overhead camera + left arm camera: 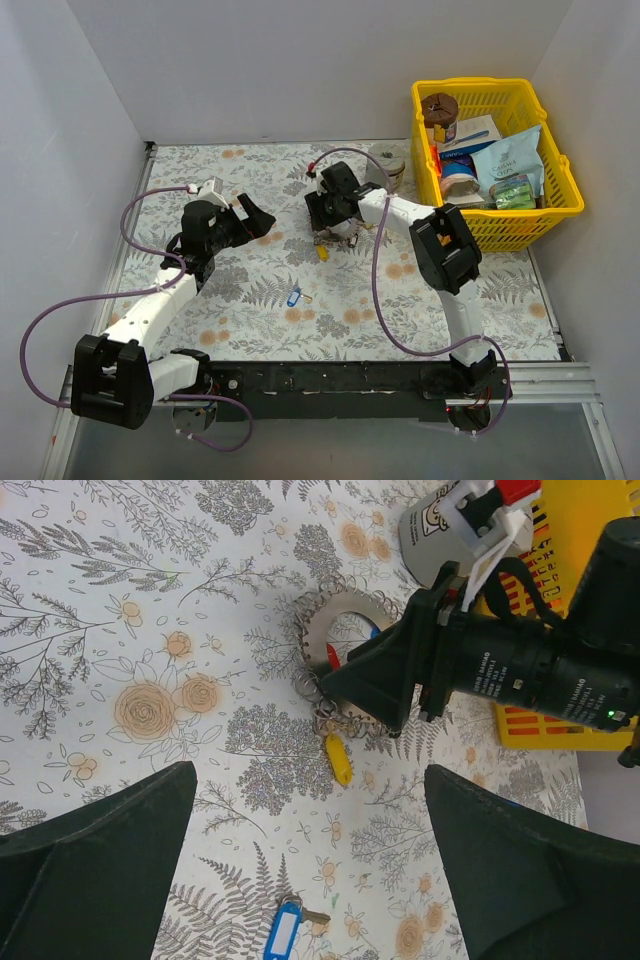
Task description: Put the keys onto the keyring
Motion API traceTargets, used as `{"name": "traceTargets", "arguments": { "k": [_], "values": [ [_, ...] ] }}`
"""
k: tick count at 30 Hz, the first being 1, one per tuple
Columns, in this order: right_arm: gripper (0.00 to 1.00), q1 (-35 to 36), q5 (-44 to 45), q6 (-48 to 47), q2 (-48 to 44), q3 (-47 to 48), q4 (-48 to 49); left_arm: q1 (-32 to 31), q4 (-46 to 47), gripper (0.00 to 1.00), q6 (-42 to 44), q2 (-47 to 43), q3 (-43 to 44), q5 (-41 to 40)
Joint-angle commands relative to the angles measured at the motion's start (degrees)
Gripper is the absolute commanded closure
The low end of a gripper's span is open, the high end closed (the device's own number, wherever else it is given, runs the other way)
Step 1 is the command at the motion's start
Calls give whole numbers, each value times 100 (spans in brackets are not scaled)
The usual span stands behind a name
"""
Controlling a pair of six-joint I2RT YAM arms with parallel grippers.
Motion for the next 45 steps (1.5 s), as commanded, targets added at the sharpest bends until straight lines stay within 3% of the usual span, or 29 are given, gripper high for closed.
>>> {"name": "traceTargets", "arguments": {
  "k": [1,9,15,19,28,34,38,45],
  "values": [
    [43,-48,-394,92,222,296,-319,-1,-104,2,121,-210,204,96],
    [56,-30,-964,172,267,-19,-346,-1,-104,2,112,-184,213,96],
    [57,207,-1457,199,21,-222,-178,-10,-95,2,86,-140,230,87],
    [57,234,-1914,189,-243,-335,32,-10,-104,2,86,-114,248,-1],
    [52,-170,-1678,348,-1332,-529,358,-10,-260,2,86,53,274,-88],
    [37,-741,-1256,532,-2159,-1398,524,-1,-516,2,78,676,573,-141],
    [37,-1320,-1449,646,-2397,-1944,604,-1,-596,2,51,1142,740,-19],
    [38,-1498,-1730,725,-2213,-2357,612,-1,-446,4,-72,2249,995,886]
  ]
}}
